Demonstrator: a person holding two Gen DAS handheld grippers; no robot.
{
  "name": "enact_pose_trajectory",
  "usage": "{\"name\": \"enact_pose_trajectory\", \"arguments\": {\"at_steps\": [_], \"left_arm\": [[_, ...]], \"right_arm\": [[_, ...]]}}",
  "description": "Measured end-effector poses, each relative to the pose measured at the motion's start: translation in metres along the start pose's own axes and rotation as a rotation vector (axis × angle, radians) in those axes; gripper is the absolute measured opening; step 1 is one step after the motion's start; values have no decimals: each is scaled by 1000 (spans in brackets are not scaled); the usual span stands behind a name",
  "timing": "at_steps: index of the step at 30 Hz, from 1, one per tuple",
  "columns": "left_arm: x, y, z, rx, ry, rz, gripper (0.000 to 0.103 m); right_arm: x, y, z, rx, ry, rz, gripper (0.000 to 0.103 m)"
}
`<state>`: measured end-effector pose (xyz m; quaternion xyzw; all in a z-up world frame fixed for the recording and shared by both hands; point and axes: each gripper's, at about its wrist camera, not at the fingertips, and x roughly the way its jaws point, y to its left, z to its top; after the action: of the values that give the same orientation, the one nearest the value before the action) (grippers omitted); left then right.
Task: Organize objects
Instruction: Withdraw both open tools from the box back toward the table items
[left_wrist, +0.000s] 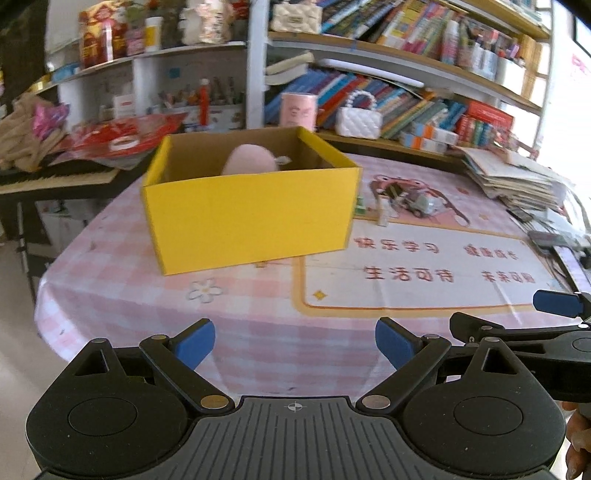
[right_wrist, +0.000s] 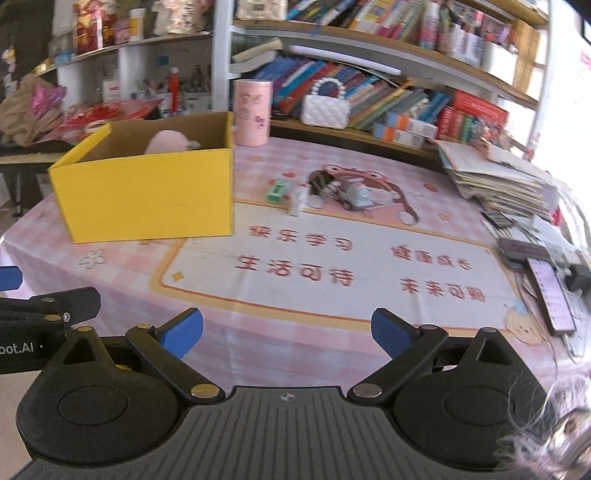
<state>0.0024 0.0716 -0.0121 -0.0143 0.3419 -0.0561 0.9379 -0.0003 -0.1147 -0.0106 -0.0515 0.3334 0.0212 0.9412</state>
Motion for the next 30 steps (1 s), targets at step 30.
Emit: {"name": "enact_pose_trajectory", "arguments": {"at_steps": [30], "left_arm": [[47, -64, 31, 94, 21, -154, 95]], "right_arm": [[22, -69, 6, 103, 53, -143, 99]]}}
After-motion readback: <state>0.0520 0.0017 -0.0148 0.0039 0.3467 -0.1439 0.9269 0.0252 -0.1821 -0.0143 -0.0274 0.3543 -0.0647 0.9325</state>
